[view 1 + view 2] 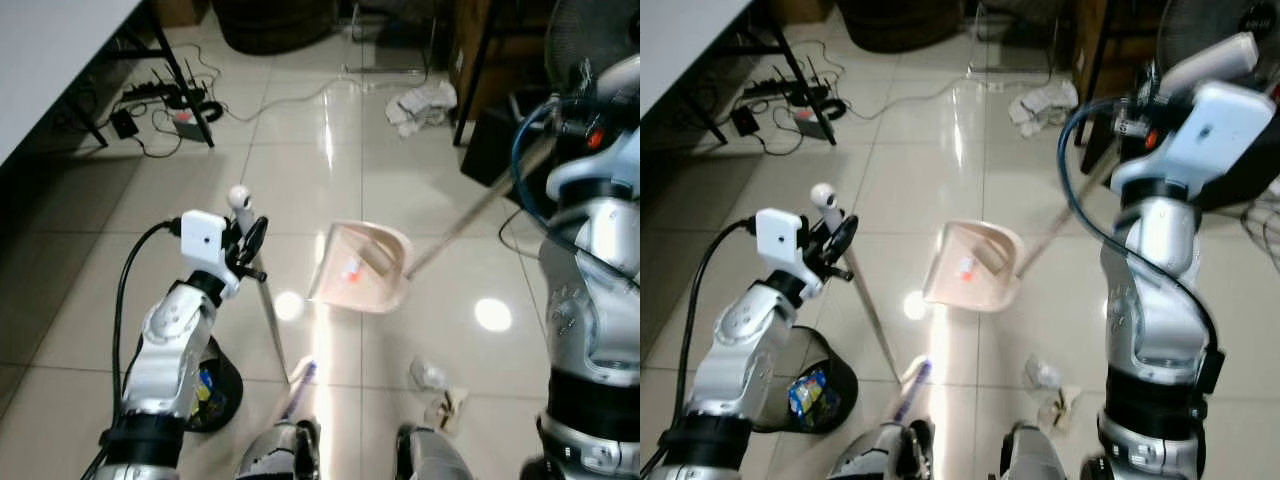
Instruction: Sweep floor
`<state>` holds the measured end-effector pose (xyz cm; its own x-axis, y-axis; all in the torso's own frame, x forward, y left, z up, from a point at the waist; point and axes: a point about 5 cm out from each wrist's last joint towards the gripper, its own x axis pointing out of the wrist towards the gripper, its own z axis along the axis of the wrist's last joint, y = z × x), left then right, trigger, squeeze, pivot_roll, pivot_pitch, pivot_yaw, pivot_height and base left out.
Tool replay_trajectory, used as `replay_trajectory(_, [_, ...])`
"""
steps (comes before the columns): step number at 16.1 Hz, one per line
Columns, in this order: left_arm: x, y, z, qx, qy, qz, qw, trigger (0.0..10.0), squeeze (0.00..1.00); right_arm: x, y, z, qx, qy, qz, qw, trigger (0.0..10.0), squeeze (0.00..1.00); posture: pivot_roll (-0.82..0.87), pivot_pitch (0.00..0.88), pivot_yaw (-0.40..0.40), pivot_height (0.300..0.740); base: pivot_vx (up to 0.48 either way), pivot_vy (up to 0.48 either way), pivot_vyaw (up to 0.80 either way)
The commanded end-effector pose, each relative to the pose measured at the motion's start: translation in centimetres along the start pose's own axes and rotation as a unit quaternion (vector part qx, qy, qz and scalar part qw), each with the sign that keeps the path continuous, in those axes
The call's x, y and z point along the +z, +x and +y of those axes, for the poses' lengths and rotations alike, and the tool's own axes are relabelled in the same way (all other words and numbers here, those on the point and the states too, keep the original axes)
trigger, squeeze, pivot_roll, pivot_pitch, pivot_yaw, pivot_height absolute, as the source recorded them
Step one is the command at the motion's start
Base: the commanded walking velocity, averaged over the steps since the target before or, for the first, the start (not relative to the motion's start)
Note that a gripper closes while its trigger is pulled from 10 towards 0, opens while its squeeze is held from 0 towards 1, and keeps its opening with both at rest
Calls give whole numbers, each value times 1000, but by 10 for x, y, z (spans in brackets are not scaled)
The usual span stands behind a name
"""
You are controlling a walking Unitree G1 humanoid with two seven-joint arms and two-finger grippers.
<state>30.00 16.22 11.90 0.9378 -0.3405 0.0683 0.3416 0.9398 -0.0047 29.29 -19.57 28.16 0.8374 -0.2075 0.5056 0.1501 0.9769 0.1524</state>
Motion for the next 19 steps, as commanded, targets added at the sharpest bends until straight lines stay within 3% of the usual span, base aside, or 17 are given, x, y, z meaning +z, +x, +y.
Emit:
replay_trajectory(1, [8, -1, -3, -3, 19, -21, 1000, 10000, 0, 20, 5, 1, 5, 17, -29, 999, 10000, 0, -80, 71, 124, 740, 0, -480, 0])
replay_trajectory(8, [-1, -16, -5, 17, 26, -5, 1000, 10000, 0, 35, 21, 20, 64, 61, -19, 996, 10000, 0, -58, 55, 87, 740, 0, -411, 0])
replay_trajectory(13, [4, -17, -2, 30, 42, -7, 999, 10000, 0, 40, 29, 29, 77, 79, -27, 994, 10000, 0, -40, 56, 76, 740, 0, 0, 800])
replay_trajectory(19, [11, -18, 2, 43, 67, -13, 997, 10000, 0, 39, 38, 36, 68, 150, -27, 986, 10000, 0, -5, 47, 66, 740, 0, 0, 800])
